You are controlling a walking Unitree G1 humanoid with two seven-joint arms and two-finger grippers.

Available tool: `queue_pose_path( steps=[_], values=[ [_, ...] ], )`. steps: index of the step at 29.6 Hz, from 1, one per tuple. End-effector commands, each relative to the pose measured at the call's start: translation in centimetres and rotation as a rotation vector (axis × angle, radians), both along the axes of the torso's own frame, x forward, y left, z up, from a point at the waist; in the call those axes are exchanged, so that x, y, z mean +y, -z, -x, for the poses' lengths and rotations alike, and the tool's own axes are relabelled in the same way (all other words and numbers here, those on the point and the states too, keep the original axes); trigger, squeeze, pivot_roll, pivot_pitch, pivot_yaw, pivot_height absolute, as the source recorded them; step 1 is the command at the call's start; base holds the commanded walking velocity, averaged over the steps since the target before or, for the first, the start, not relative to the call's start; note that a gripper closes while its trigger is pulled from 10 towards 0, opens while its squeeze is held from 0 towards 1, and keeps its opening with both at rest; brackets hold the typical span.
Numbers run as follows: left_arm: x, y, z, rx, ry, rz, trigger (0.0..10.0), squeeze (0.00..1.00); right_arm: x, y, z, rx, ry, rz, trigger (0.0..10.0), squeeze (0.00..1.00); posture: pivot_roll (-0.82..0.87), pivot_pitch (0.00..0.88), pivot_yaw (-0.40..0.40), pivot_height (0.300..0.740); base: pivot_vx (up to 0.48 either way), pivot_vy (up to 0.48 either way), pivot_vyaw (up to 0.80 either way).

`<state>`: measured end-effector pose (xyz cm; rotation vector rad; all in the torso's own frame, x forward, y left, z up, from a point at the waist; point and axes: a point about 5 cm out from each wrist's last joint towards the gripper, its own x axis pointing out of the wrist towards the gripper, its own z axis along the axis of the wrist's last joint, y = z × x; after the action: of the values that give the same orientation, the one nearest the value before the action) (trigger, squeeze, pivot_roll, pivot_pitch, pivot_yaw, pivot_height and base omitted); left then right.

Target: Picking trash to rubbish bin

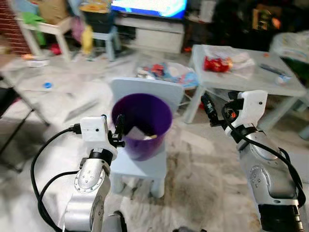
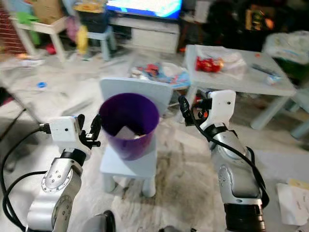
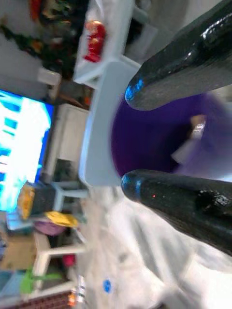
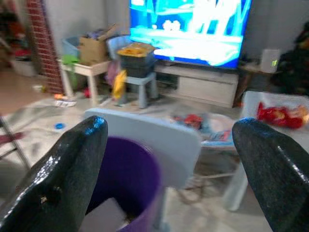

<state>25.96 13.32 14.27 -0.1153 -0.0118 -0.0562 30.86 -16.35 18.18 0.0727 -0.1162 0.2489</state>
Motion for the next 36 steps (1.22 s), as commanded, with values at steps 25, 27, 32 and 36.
queue_pose_path(
  steps=[25,27,32,36],
  values=[
    [-0.48,-0.51,-0.59,-0.022,0.021,0.002,10.0,0.0,-0.85,-0.58,-0.3,-0.02,0.03,0.002,10.0,1.0,0.05,0.096,-0.095,0.74,-0.31,0.0,0.0],
    [-0.48,-0.5,-0.57,-0.022,0.021,0.004,10.0,0.0,-0.85,-0.56,-0.3,-0.019,0.029,0.003,10.0,1.0,0.05,0.096,-0.095,0.74,-0.292,0.0,0.0],
    [-0.49,-0.49,-0.63,-0.022,0.02,0.008,10.0,0.0,-0.86,-0.52,-0.35,-0.016,0.027,0.005,10.0,1.0,0.04,0.095,-0.097,0.74,-0.099,0.0,0.0],
    [-0.65,-0.46,-0.69,-0.022,0.021,0.021,10.0,0.0,-0.91,-0.45,-0.37,-0.007,0.023,0.01,10.0,0.98,0.04,0.092,-0.097,0.74,0.0,0.0,0.0]
  ],
)
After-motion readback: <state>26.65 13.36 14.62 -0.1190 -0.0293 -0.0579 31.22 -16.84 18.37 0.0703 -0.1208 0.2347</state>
